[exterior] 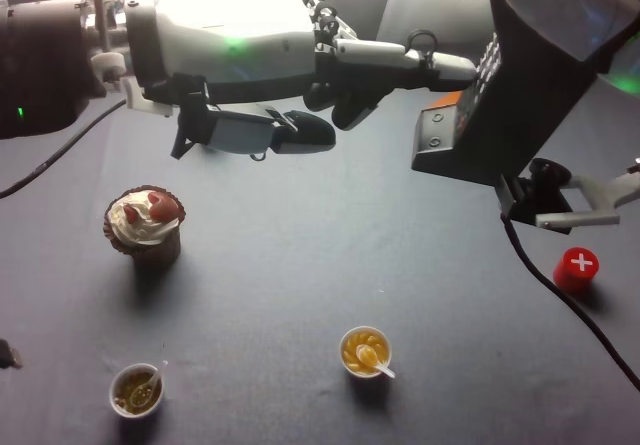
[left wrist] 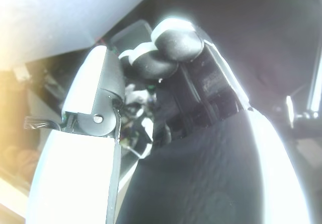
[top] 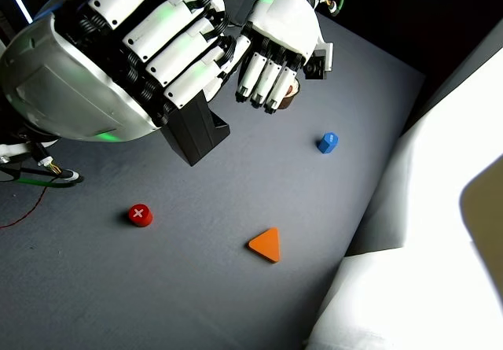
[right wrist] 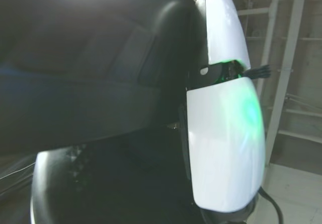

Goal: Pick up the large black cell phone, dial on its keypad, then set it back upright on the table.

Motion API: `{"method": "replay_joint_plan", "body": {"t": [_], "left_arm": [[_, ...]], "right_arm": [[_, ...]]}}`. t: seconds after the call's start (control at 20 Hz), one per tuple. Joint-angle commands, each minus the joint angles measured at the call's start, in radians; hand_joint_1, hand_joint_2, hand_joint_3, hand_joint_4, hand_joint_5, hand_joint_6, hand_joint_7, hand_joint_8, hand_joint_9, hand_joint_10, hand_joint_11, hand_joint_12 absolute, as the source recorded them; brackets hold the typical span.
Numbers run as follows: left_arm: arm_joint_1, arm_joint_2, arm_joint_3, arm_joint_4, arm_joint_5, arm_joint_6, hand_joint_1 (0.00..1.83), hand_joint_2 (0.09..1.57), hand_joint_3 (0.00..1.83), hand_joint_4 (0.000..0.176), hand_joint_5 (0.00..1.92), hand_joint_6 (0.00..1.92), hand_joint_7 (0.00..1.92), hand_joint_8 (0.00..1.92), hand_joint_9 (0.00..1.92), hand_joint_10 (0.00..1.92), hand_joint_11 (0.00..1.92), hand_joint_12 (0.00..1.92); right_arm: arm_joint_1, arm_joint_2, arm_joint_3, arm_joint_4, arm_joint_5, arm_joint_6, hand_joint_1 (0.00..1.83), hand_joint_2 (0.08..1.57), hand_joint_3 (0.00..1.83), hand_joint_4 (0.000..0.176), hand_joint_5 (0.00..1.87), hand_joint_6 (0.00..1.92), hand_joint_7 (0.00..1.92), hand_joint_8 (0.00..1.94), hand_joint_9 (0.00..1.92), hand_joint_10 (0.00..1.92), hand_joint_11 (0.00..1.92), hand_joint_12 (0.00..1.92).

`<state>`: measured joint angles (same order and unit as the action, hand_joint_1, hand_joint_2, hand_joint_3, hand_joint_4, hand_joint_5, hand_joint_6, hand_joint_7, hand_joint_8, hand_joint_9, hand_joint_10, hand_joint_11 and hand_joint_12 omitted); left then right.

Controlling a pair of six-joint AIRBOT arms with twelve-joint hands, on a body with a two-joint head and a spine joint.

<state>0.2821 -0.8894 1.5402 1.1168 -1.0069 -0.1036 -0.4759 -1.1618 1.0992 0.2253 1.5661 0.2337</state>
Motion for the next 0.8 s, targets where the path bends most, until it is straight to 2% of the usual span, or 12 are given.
{"method": "replay_joint_plan", "body": {"t": [0.0,0.05,0.1,0.15,0.2,0.25,0.3,0.5,0.6,0.7,0.75], "left_arm": [[-0.034,-0.002,-0.017,-0.082,-0.075,0.000,1.29,1.30,0.00,0.118,0.10,0.00,0.63,1.63,0.80,1.92,0.80,1.92],[-0.035,-0.002,-0.029,-0.082,-0.079,-0.003,1.29,1.30,0.00,0.108,0.09,0.00,0.63,1.62,0.78,1.92,0.76,1.92],[-0.037,-0.001,-0.045,-0.082,-0.080,-0.005,1.29,1.30,0.00,0.108,0.09,0.00,0.63,1.62,0.78,1.92,0.76,1.92],[-0.036,0.002,-0.063,-0.082,-0.074,-0.006,1.29,1.30,0.00,0.122,0.10,0.00,0.62,1.64,0.76,1.92,0.75,1.92],[-0.033,0.005,-0.072,-0.082,-0.066,-0.007,1.29,1.30,0.00,0.117,0.09,0.00,0.62,1.63,0.75,1.92,0.71,1.92],[-0.027,0.013,-0.076,-0.087,-0.059,-0.007,1.29,1.30,0.00,0.120,0.10,0.00,0.63,1.63,0.71,1.92,0.65,1.92],[-0.024,0.016,-0.070,-0.092,-0.060,-0.006,1.29,1.30,0.00,0.112,0.09,0.00,0.63,1.62,0.72,1.92,0.65,1.92],[-0.009,0.047,-0.003,-0.117,-0.066,-0.005,1.29,1.30,0.00,0.113,0.09,0.00,0.63,1.63,0.72,1.92,0.66,1.92],[0.003,0.058,0.029,-0.116,-0.075,-0.017,1.29,1.30,0.00,0.107,0.09,0.00,0.63,1.61,0.70,1.92,0.60,1.92],[0.013,0.068,0.060,-0.117,-0.078,-0.024,1.29,1.30,0.00,0.116,0.08,0.00,0.63,1.62,0.73,1.92,0.67,1.92],[0.019,0.069,0.078,-0.117,-0.087,-0.028,1.29,1.29,0.00,0.112,0.08,0.00,0.64,1.60,0.76,1.92,0.73,1.92]], "right_arm": [[0.016,0.010,-0.005,-0.022,0.114,0.020,1.48,1.16,0.00,0.000,0.80,1.13,0.84,1.07,0.83,1.26,0.75,1.70],[0.016,0.010,-0.006,-0.022,0.113,0.019,1.48,1.15,0.00,0.000,0.83,1.10,0.86,1.04,0.85,1.23,0.76,1.69],[0.016,0.010,-0.007,-0.023,0.113,0.019,1.48,1.15,0.00,0.000,0.83,1.10,0.86,1.04,0.85,1.23,0.76,1.69],[0.016,0.012,-0.008,-0.023,0.113,0.019,1.48,1.17,0.00,0.000,0.79,1.16,0.83,1.11,0.80,1.30,0.72,1.73],[0.016,0.012,-0.009,-0.023,0.113,0.019,1.48,1.17,0.00,0.000,0.79,1.16,0.83,1.11,0.80,1.30,0.72,1.73],[0.016,0.014,-0.008,-0.023,0.113,0.019,1.48,1.17,0.00,0.000,0.79,1.16,0.83,1.10,0.81,1.28,0.73,1.71],[0.016,0.014,-0.007,-0.023,0.113,0.019,1.48,1.17,0.00,0.000,0.80,1.15,0.83,1.10,0.81,1.28,0.74,1.71],[0.016,0.015,0.000,-0.022,0.113,0.019,1.48,1.17,0.00,0.000,0.80,1.15,0.83,1.08,0.82,1.27,0.73,1.73],[0.016,0.015,0.005,-0.022,0.113,0.019,1.48,1.17,0.00,0.000,0.80,1.15,0.83,1.09,0.81,1.28,0.72,1.72],[0.016,0.016,0.011,-0.022,0.113,0.019,1.48,1.17,0.00,0.000,0.82,1.13,0.83,1.10,0.80,1.29,0.72,1.73],[0.016,0.016,0.014,-0.022,0.113,0.019,1.48,1.17,0.00,0.000,0.82,1.11,0.85,1.09,0.80,1.30,0.69,1.75]]}}
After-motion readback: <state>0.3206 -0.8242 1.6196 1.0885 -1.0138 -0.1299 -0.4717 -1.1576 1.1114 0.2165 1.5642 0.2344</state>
